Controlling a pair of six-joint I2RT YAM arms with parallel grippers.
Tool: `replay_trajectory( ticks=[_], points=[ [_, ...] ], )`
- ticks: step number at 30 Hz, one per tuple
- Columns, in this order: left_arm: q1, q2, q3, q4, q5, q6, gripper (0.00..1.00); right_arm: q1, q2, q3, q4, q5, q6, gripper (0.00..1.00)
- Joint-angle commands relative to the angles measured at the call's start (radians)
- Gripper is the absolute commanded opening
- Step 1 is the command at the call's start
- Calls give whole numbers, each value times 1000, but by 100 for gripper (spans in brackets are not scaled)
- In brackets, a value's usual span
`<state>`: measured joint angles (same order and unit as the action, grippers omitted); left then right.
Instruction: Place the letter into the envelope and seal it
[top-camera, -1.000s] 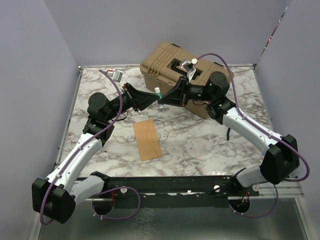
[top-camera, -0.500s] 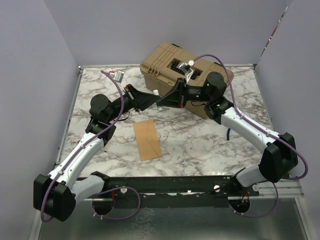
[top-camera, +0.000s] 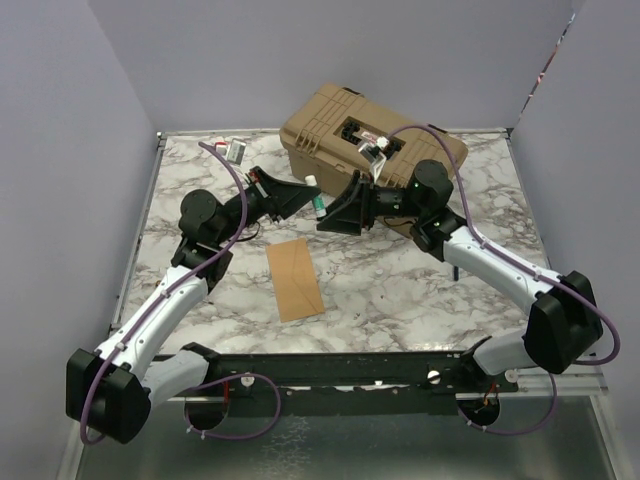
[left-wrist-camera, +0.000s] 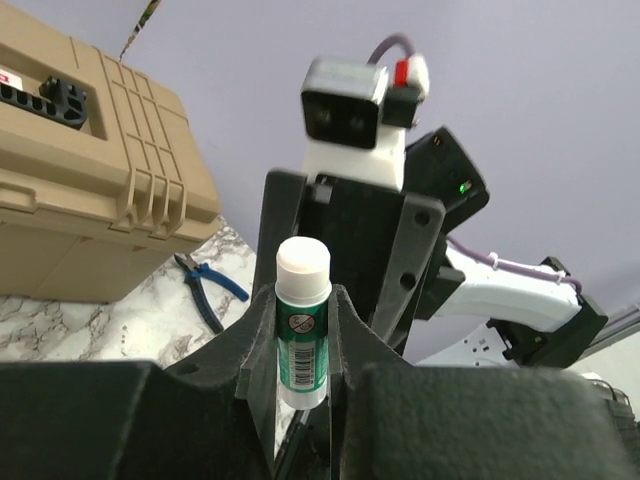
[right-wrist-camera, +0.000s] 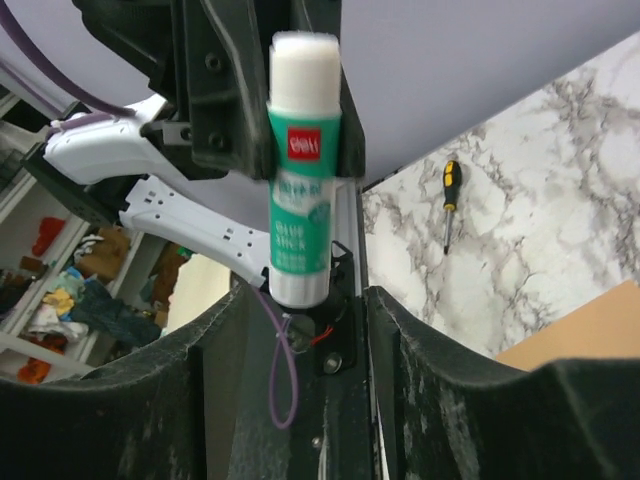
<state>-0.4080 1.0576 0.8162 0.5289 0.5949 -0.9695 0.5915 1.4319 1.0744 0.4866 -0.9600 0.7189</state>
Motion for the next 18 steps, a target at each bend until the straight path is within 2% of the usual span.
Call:
replay_trajectory(
  ticks=[1,7,14,18],
  points=[
    [-5,-36,35,38,-53,-18,0,8,-48,-63,111,2,74,55],
    [-5,-35,48,44,-51,-24,0,8,-28,-56,183,16,128,53],
    [-3,-38,43,57,-55,-30,0,8,23,-25,292,48,223,55],
    [-3,-38,41,59,-50,-23,0,9,50,2,297,60,260,51]
  ],
)
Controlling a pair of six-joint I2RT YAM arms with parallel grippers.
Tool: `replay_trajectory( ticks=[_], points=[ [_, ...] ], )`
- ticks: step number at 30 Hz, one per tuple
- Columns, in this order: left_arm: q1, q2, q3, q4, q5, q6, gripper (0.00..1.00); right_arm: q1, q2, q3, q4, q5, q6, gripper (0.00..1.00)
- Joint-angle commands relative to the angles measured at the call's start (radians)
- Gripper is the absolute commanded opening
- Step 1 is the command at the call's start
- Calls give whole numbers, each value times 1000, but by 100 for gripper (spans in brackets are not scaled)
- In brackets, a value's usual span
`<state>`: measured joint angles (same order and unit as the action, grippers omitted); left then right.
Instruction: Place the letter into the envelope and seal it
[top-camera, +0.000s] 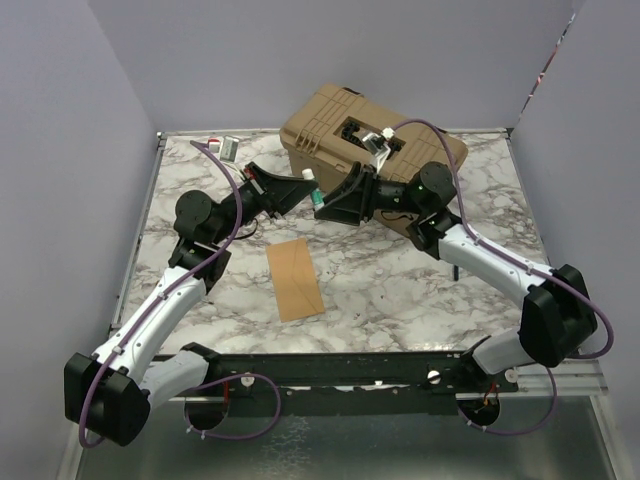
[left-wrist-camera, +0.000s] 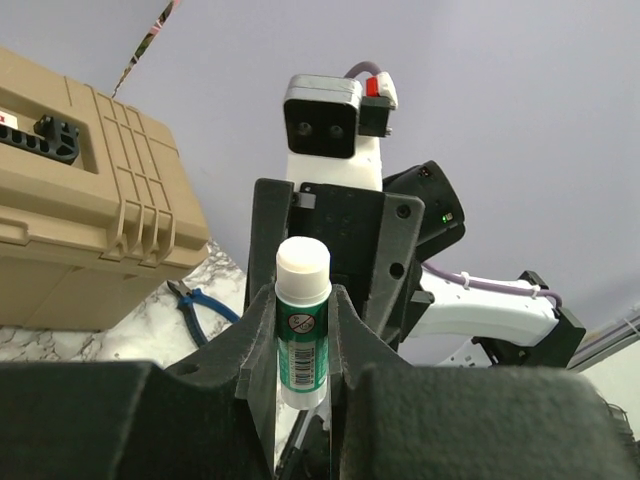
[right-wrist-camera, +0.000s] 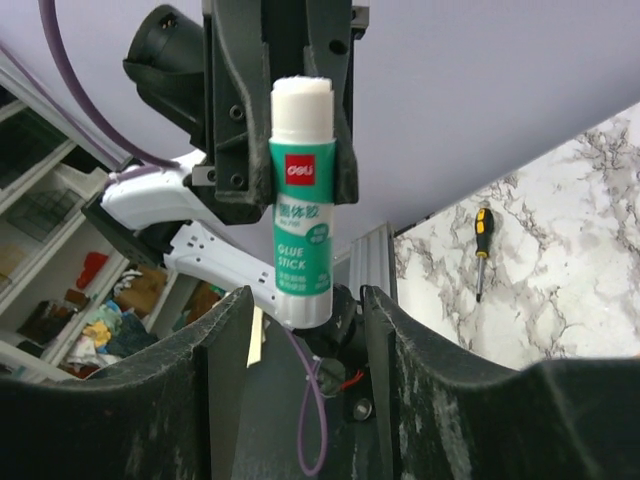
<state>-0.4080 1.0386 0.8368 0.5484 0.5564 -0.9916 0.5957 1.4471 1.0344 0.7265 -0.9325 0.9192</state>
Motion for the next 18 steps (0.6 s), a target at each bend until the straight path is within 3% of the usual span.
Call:
replay_trajectory(
  ticks=[1,4,8,11,14,18],
  points=[
    [-4,-18,21,40,-11,0,0,7,38,46,53,35,61,49],
    [-4,-17,21,43,-8,4,0,9,39,51,26,58,49,41],
    [-5,-21,14,43,-30,4,0,12,37,68,-29,77,7,15],
    [-4,-32,5,32,-88,4,0,22,26,112,-210,121,-143,1],
    [-4,-53,-7,-45,-199,33,0,40,21,192,-479,229,-395,0],
    [-4,-63,-16,-183,-346,98,0,73,41,284,-711,426,-684,0]
  ],
)
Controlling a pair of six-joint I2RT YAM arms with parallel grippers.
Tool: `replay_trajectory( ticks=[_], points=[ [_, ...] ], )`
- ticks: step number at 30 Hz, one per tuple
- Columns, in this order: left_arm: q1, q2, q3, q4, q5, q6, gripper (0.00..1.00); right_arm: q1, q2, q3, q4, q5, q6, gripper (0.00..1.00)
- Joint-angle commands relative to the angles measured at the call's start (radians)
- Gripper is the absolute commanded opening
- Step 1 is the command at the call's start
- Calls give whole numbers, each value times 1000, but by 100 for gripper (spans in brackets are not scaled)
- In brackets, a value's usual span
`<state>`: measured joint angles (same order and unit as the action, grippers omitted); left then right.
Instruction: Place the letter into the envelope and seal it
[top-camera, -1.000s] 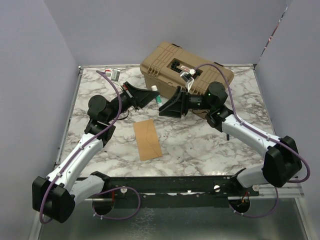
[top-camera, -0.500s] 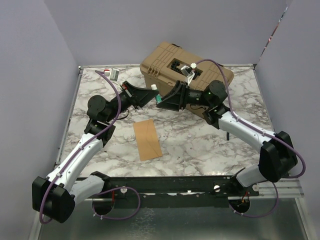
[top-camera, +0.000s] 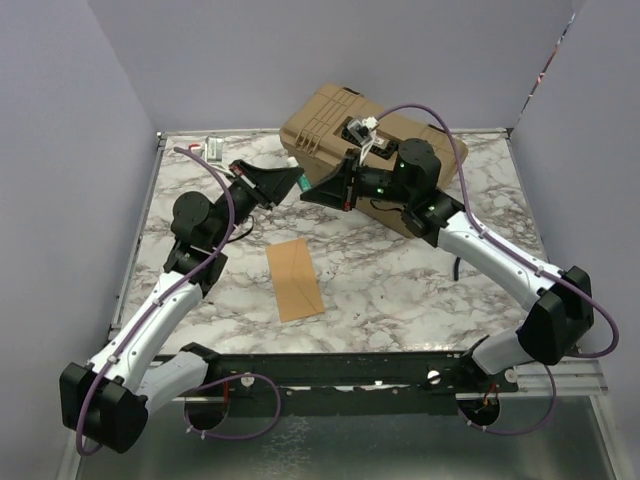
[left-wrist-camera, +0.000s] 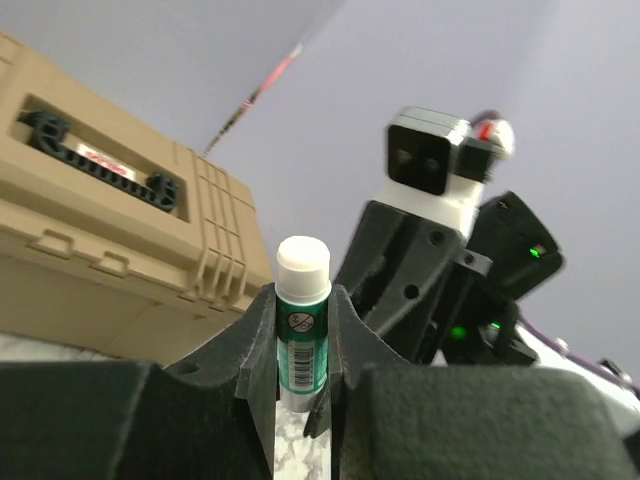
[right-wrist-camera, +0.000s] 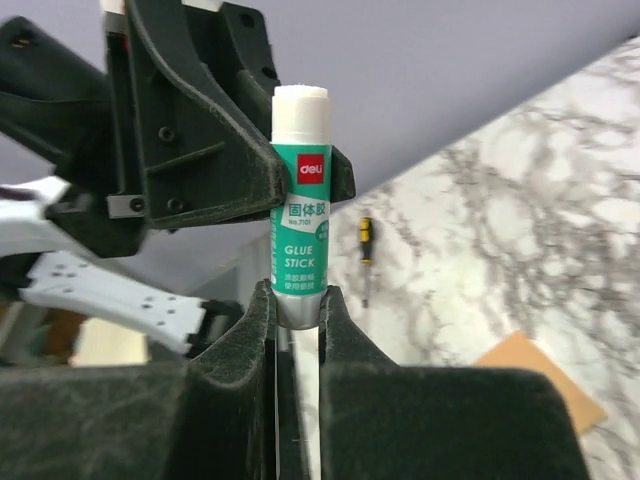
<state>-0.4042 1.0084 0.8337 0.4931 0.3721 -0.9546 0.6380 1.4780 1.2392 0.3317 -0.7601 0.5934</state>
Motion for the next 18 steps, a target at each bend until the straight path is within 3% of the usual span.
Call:
replay_trajectory(
  ticks=[1,8,14,16,18],
  points=[
    [-9,-32,-14,-156,-201,70,0,45,14,88,-341,320,-420,0],
    [-8,-3,72,-347,-425,33,0,207,90,133,-391,876,-787,0],
    [-8,51,171,-512,-516,-12,0,358,215,169,-222,1424,-961,0],
    [-7,62,175,-511,-502,-17,0,361,230,216,-304,1400,-893,0],
    [-7,67,180,-509,-484,10,0,358,197,224,-363,1260,-806,1]
  ],
)
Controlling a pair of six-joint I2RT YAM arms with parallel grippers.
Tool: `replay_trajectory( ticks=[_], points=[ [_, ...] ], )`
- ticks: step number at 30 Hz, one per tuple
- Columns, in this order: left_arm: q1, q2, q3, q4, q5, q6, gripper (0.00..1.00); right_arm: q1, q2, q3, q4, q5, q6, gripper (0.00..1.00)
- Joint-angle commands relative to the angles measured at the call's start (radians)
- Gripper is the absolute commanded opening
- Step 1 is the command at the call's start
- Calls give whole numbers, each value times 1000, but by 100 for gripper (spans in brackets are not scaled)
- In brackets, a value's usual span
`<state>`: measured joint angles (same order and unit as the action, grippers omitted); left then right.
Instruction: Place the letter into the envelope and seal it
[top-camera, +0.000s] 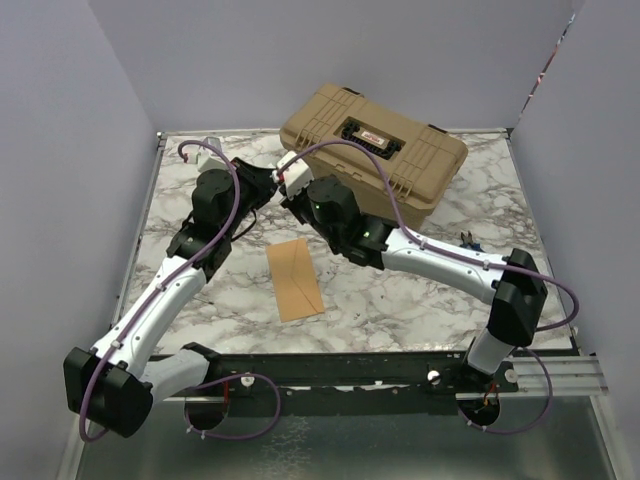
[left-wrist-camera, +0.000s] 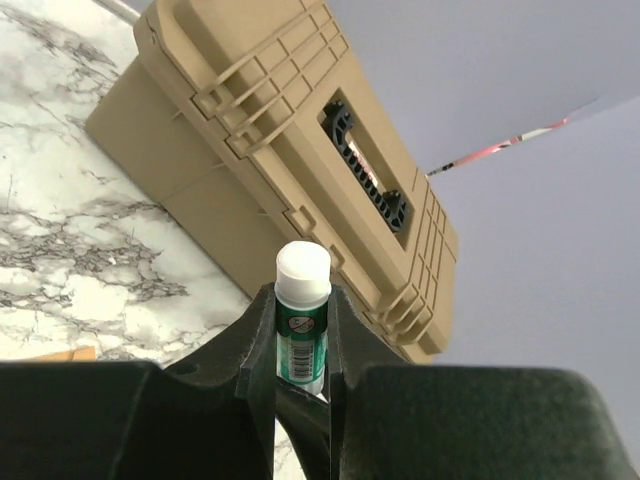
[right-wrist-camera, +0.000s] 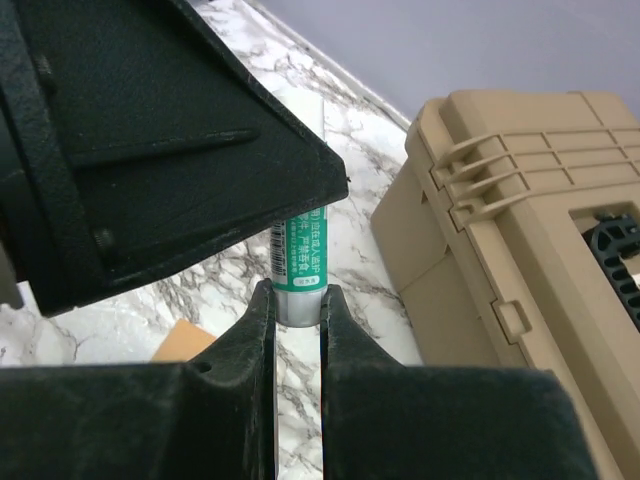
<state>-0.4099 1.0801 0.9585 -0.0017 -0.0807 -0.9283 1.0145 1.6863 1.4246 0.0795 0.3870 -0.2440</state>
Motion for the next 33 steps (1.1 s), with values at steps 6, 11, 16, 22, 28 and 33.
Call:
replay_trajectory(
  ticks=[6,11,16,22,28,33],
  points=[
    [-1,-43,45,26,88,127,0,-82,-200,22,-242,-456,276,53],
    [-2,-90,0,178,336,121,0,-161,-373,-93,-151,-780,468,71],
    [-1,-122,-19,302,543,124,0,-264,-449,-188,-24,-914,685,73],
    [0,-125,-14,422,705,90,0,-362,-472,-288,148,-1047,869,79],
    [-1,-116,-5,497,757,46,0,-363,-403,-303,331,-1251,985,71],
    [-1,-107,-3,528,771,25,0,-364,-358,-310,519,-1295,1089,58]
  ],
)
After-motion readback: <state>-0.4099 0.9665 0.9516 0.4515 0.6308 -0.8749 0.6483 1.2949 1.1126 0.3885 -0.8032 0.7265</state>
